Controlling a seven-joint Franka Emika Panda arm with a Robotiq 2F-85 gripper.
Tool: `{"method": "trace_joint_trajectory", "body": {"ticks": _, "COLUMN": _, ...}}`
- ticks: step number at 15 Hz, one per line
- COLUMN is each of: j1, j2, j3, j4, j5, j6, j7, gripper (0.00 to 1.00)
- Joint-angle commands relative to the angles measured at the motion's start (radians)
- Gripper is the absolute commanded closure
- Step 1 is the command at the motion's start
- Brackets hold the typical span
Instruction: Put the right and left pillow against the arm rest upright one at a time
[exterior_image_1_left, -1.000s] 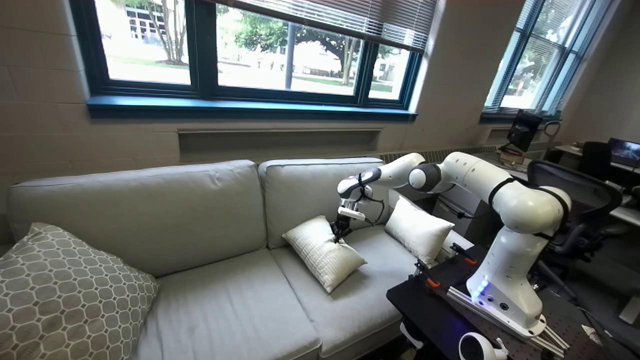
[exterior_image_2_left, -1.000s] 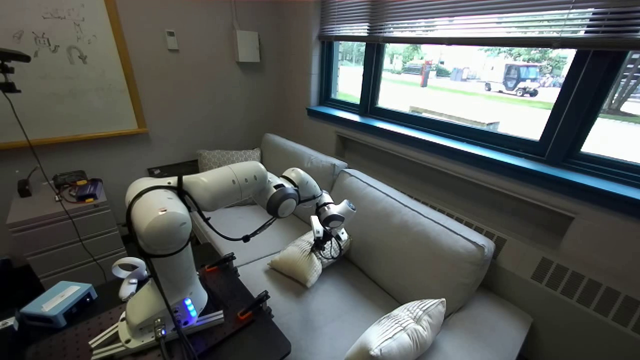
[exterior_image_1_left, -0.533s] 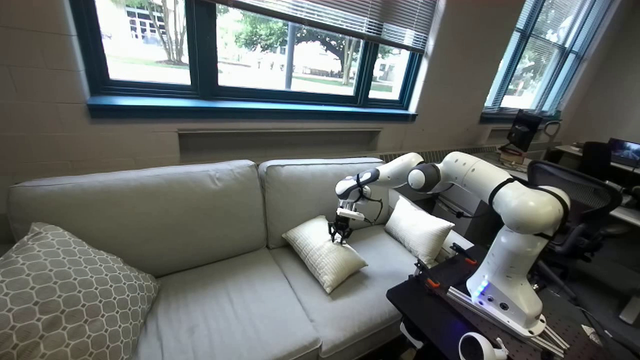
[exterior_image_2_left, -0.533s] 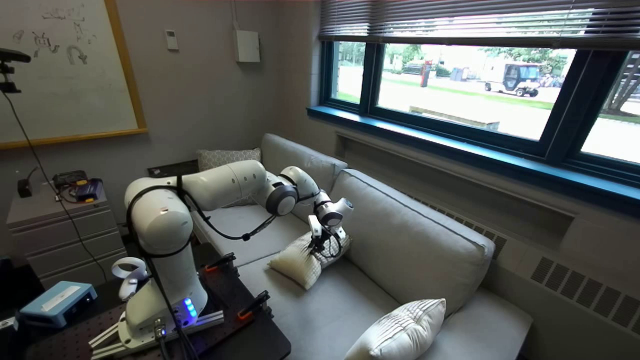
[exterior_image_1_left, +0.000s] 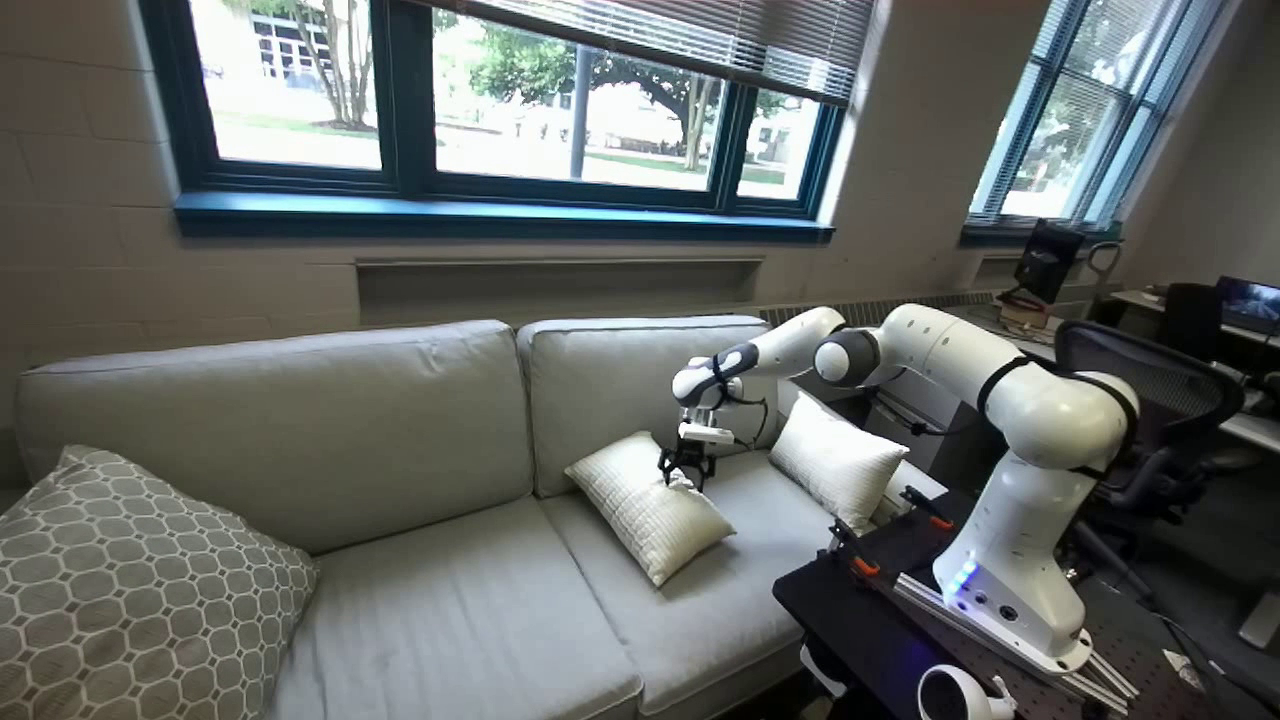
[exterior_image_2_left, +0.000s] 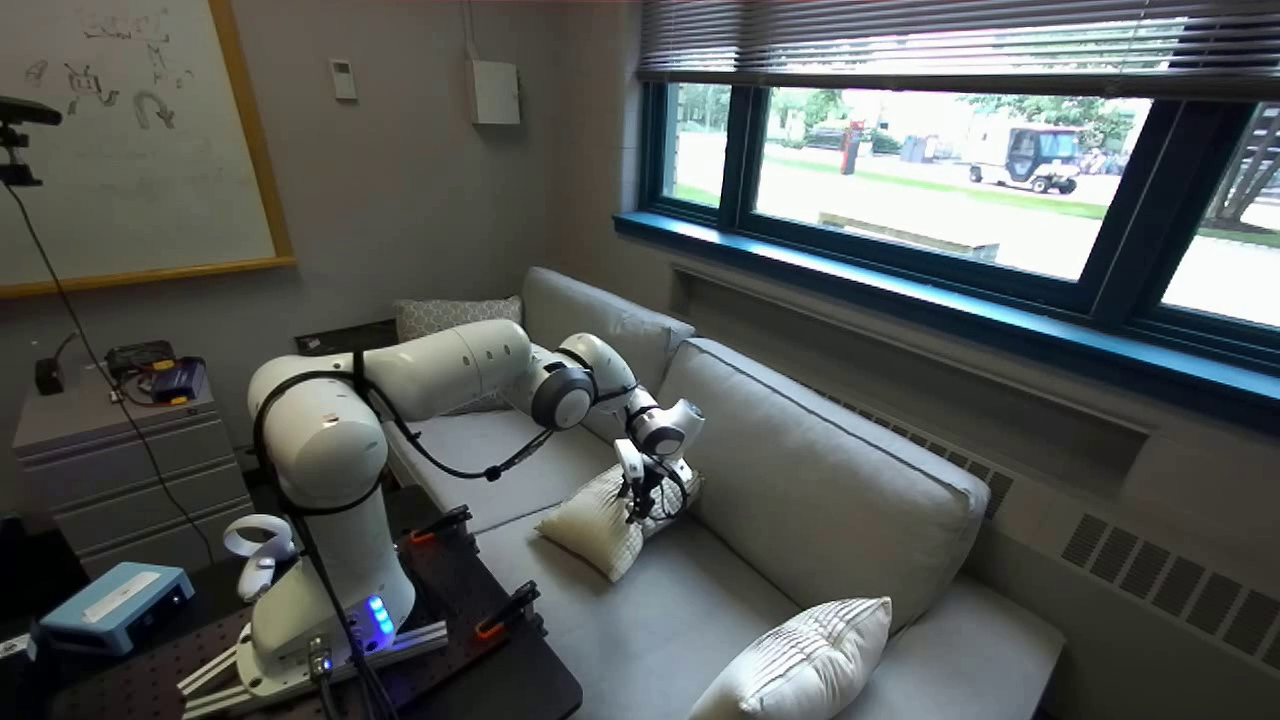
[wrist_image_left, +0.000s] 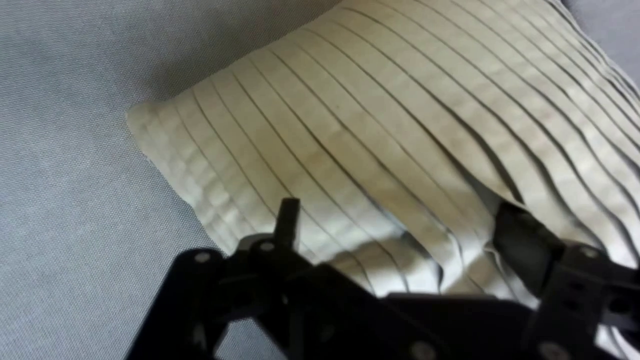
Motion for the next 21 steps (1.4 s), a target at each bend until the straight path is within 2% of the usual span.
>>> {"method": "trace_joint_trajectory", "body": {"ticks": 1, "j1": -0.01, "j2": 0.0, "j3": 0.021, "j4": -0.006, "j5": -0.002, "j6": -0.027, "j7": -0.026, "gripper": 0.0}}
{"method": "trace_joint_trajectory", "body": {"ticks": 9, "j1": -0.037, "j2": 0.0, "j3": 0.049, "j4": -0.028, "j5": 0.022, "j6": -0.052, "j7": -0.061, "gripper": 0.0}}
{"method": "trace_joint_trajectory", "body": {"ticks": 10, "j1": -0.037, "j2": 0.0, "j3": 0.048, "j4": -0.031, "j5": 0.021, "j6": -0.042, "j7": -0.063, "gripper": 0.25}}
{"method": "trace_joint_trajectory", "body": {"ticks": 11, "j1": -0.038, "j2": 0.0, "j3": 0.046, "j4": -0.035, "j5": 0.023, "j6": -0.028, "j7": -0.061, "gripper": 0.25}}
{"method": "trace_joint_trajectory", "body": {"ticks": 12, "j1": -0.037, "j2": 0.0, "j3": 0.045, "j4": -0.039, "j5": 0.026, "j6": -0.009, "j7": -0.056, "gripper": 0.33}}
{"method": "trace_joint_trajectory", "body": {"ticks": 16, "j1": -0.031, "j2": 0.0, "j3": 0.051, "j4": -0.073, "j5": 0.046, "j6": 0.237, "j7": -0.064, "gripper": 0.64}}
{"method": "trace_joint_trajectory", "body": {"ticks": 19, "j1": -0.033, "j2": 0.0, "j3": 0.064, "j4": -0.09, "j5": 0.052, "j6": 0.362, "j7": -0.072, "gripper": 0.86}}
{"method": "trace_joint_trajectory", "body": {"ticks": 21, "j1": -0.033, "j2": 0.0, "j3": 0.069, "j4": -0.098, "j5": 0.05, "j6": 0.414, "j7": -0.069, "gripper": 0.9}}
